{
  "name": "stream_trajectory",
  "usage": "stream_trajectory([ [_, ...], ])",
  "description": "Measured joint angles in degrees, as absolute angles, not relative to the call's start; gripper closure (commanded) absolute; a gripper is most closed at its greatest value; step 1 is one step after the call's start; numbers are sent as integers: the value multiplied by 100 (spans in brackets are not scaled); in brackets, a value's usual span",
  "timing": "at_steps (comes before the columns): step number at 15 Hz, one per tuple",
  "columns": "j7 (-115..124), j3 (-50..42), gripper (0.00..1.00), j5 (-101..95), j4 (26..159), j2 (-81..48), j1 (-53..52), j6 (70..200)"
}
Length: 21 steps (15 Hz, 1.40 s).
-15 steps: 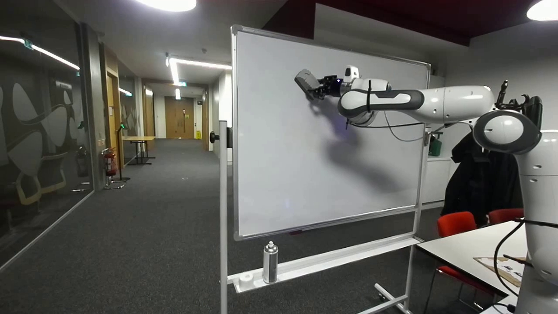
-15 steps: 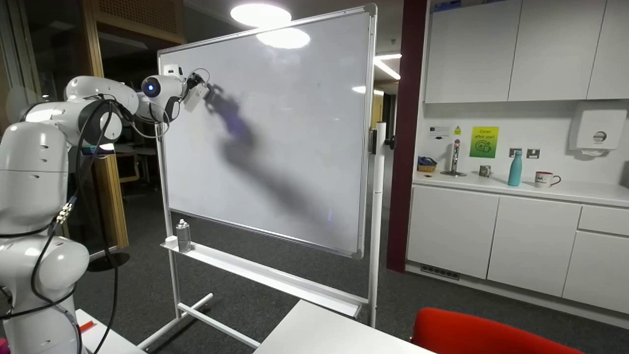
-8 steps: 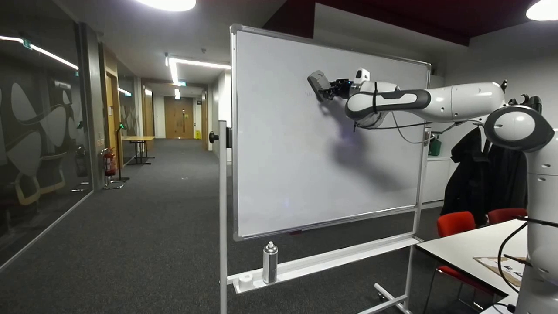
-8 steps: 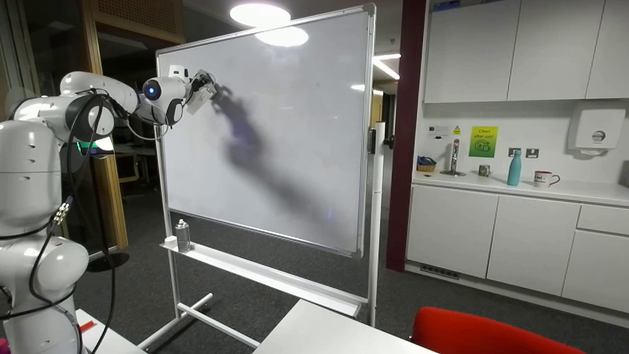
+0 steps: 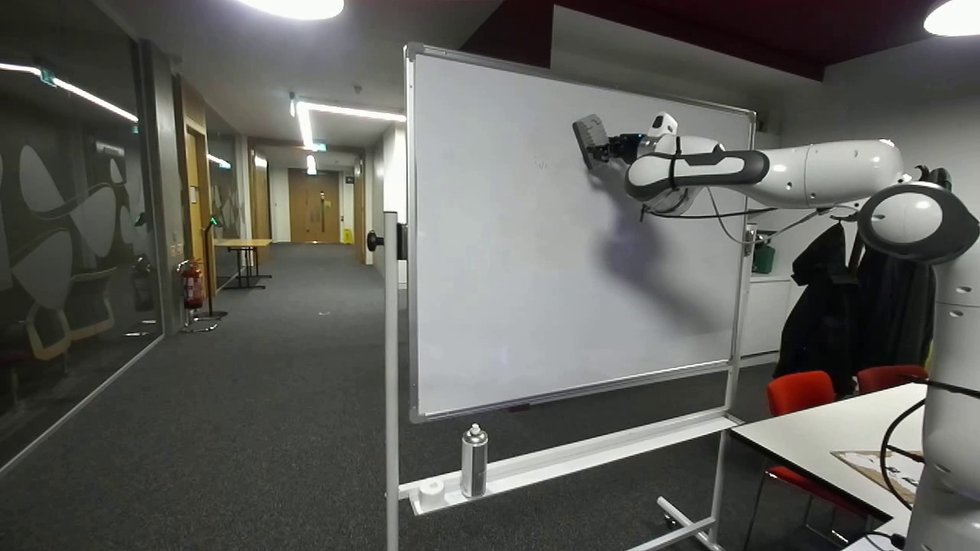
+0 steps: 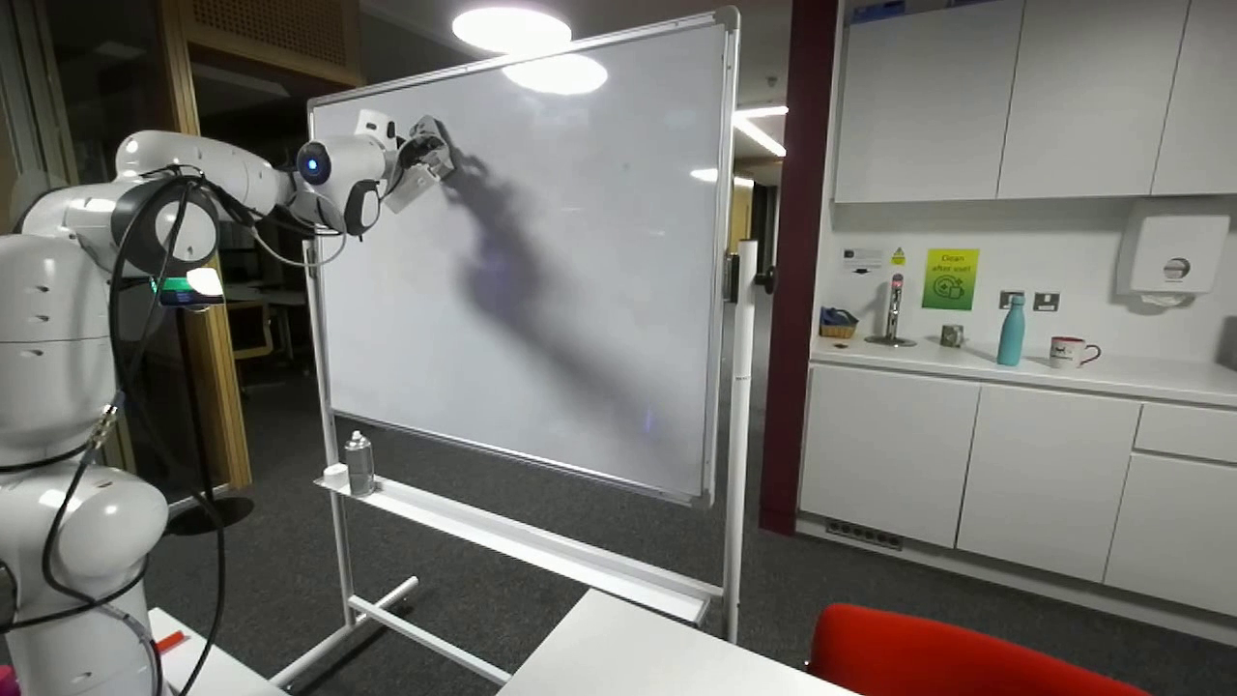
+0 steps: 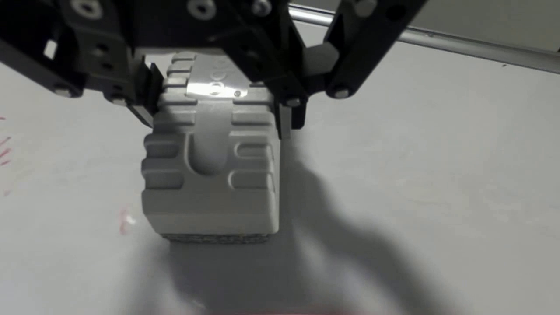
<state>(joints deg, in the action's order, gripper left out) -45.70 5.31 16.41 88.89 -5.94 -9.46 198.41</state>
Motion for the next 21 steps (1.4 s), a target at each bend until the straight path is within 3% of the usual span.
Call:
stream_trajectory([
  [2, -4327, 510, 65, 1641, 8899, -567, -838, 19841],
  [3, -4207, 510, 40, 1639, 8911, -550, -809, 19841],
  [7, -3953, 517, 40, 1630, 8972, -494, -778, 19841],
  [8, -3948, 518, 65, 1630, 8973, -494, -771, 19841],
  [21, -3933, 782, 65, 1081, 9035, -715, -808, 19854],
])
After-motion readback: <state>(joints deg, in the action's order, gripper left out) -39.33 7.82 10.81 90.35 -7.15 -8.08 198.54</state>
